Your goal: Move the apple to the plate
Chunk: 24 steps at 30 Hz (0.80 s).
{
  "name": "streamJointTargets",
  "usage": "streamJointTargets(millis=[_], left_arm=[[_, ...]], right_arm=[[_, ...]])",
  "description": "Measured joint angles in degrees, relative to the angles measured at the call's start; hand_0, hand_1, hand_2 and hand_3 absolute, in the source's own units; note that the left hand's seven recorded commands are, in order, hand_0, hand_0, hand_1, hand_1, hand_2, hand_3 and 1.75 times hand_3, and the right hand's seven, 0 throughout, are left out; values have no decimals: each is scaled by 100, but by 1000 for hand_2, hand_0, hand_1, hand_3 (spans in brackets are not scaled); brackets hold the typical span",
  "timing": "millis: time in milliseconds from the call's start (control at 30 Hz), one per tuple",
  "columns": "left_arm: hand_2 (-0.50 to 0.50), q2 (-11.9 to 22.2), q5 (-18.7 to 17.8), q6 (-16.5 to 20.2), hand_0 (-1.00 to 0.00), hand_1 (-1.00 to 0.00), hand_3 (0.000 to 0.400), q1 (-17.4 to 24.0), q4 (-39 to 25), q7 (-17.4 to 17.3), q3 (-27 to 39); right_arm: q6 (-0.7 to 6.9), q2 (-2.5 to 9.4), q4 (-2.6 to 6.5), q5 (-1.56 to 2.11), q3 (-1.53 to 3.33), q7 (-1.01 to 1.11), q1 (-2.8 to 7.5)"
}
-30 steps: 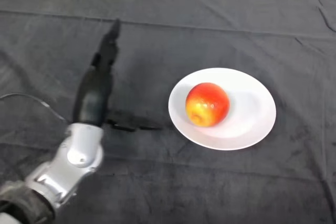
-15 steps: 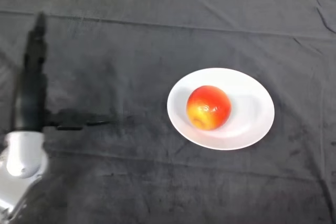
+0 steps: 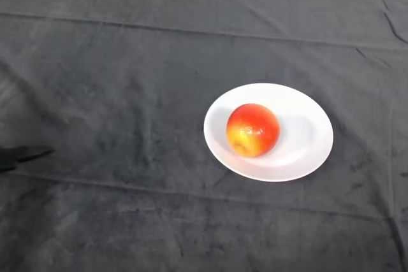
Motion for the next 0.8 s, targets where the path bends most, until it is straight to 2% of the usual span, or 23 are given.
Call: streamJointTargets(millis=[433, 800], left_arm=[[0, 99, -327, -251, 0, 0, 0, 668, 296, -115, 1102], [0, 182, -596, -334, 0, 0, 0, 934, 579, -243, 2108]], right_arm=[[-1, -1, 0, 0, -4, 0, 2], [-1, 0, 0, 0, -6, 0, 1]])
